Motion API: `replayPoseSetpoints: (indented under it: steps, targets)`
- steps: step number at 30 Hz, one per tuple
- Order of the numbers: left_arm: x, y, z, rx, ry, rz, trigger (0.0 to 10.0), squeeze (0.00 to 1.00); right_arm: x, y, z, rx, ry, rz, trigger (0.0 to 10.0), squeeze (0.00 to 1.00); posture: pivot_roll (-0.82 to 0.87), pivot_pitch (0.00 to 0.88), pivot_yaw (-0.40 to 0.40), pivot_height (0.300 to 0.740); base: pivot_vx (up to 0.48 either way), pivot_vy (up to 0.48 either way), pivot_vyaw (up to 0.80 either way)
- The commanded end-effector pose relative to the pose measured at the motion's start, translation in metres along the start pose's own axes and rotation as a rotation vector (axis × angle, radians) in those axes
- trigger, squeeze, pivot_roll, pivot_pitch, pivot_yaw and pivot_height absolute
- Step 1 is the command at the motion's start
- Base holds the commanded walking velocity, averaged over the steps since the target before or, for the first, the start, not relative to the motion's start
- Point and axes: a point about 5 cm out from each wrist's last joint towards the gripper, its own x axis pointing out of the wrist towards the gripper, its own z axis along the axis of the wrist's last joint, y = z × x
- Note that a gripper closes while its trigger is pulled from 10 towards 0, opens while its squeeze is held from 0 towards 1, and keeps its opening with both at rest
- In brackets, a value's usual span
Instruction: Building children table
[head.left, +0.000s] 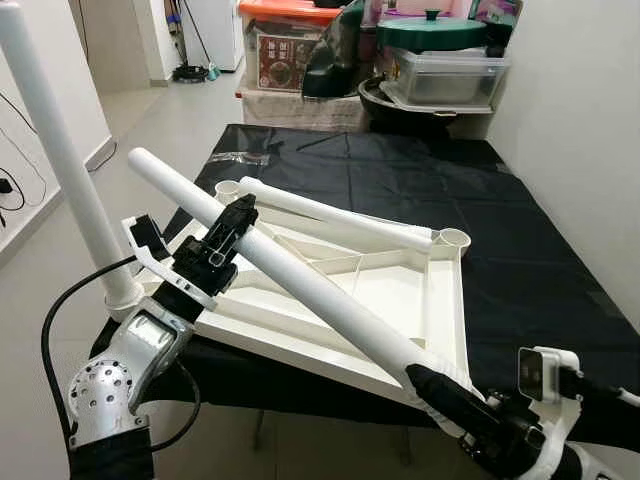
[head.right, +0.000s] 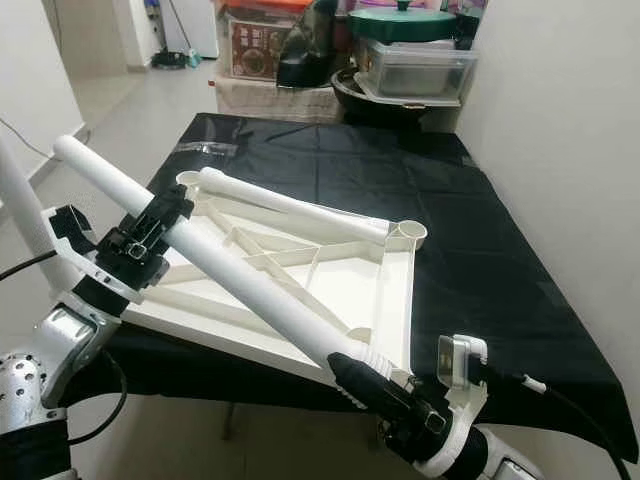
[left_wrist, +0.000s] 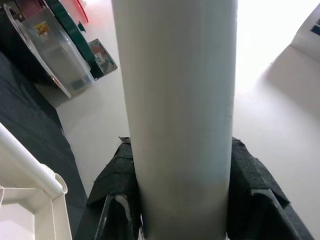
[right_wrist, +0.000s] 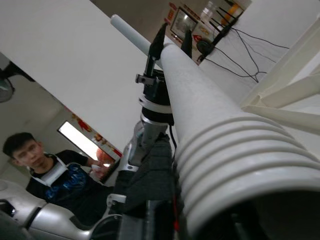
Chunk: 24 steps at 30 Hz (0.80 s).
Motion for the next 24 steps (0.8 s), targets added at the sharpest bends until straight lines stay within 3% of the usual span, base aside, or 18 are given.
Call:
replayPoseSetpoints:
  steps: [1, 2, 3, 9, 10, 12, 13, 16, 17, 18, 20, 24]
  targets:
    - [0.001, 0.0, 0.002, 0.01, 0.003, 0.012, 0.0, 0.0, 0.004, 0.0, 0.003, -0.042, 0.002, -0.003, 10.0, 0.8, 0.07, 0.0, -0.067, 0.74, 0.0, 0.0, 0.0]
    - [0.001, 0.0, 0.002, 0.01, 0.003, 0.012, 0.0, 0.0, 0.004, 0.0, 0.003, -0.042, 0.002, -0.003, 10.0, 0.8, 0.07, 0.0, -0.067, 0.74, 0.0, 0.0, 0.0]
    - [0.001, 0.001, 0.002, 0.007, 0.002, 0.011, 0.0, 0.0, 0.003, -0.001, 0.003, -0.04, -0.003, -0.008, 10.0, 1.0, 0.07, 0.0, -0.069, 0.74, 0.0, 0.0, 0.0]
    - [0.002, 0.002, 0.006, 0.007, -0.009, 0.023, 0.0, 0.0, -0.004, -0.006, 0.002, -0.038, -0.006, -0.048, 10.0, 1.0, 0.07, 0.0, -0.069, 0.74, 0.0, 0.0, 0.0]
    - [0.003, 0.003, 0.007, 0.009, -0.013, 0.029, 0.0, 0.0, -0.008, -0.007, 0.002, -0.035, -0.005, -0.063, 10.0, 0.0, 0.07, 0.0, -0.069, 0.74, 0.0, 0.0, 0.0]
    - [0.003, 0.003, 0.007, 0.009, -0.013, 0.029, 0.0, 0.0, -0.008, -0.007, 0.002, -0.035, -0.005, -0.063, 10.0, 0.0, 0.07, 0.0, -0.069, 0.74, 0.0, 0.0, 0.0]
    - [0.004, 0.004, 0.008, 0.011, -0.014, 0.042, 10.0, 0.0, -0.015, -0.01, 0.0, -0.032, 0.003, -0.093, 10.0, 0.0, 0.07, 0.0, -0.071, 0.74, 0.0, 0.0, 0.0]
    - [0.004, 0.004, 0.008, 0.011, -0.014, 0.042, 10.0, 0.0, -0.015, -0.01, 0.0, -0.032, 0.003, -0.093, 10.0, 0.0, 0.07, 0.0, -0.071, 0.74, 0.0, 0.0, 0.0]
    - [0.005, 0.005, 0.01, 0.006, -0.016, 0.044, 10.0, 0.0, -0.026, -0.014, -0.001, -0.019, -0.003, -0.129, 10.0, 0.0, 0.07, 0.0, -0.071, 0.74, 0.0, 0.0, 0.0]
    - [0.005, 0.005, 0.01, 0.006, -0.016, 0.044, 10.0, 0.0, -0.026, -0.014, -0.001, -0.019, -0.003, -0.129, 10.0, 0.0, 0.07, 0.0, -0.071, 0.74, 0.0, 0.0, 0.0]
    - [0.01, 0.004, 0.014, -0.003, -0.025, 0.035, 10.0, 0.0, -0.058, -0.022, -0.001, -0.017, -0.045, -0.253, 10.0, 0.0, 0.06, 0.0, -0.071, 0.74, 0.0, 0.0, 0.0]
    - [0.014, 0.004, 0.016, -0.001, -0.027, 0.026, 10.0, 0.0, -0.074, -0.031, 0.009, -0.064, -0.115, -0.373, 10.0, 0.0, 0.06, 0.0, -0.067, 0.74, 0.0, 0.0, 0.0]
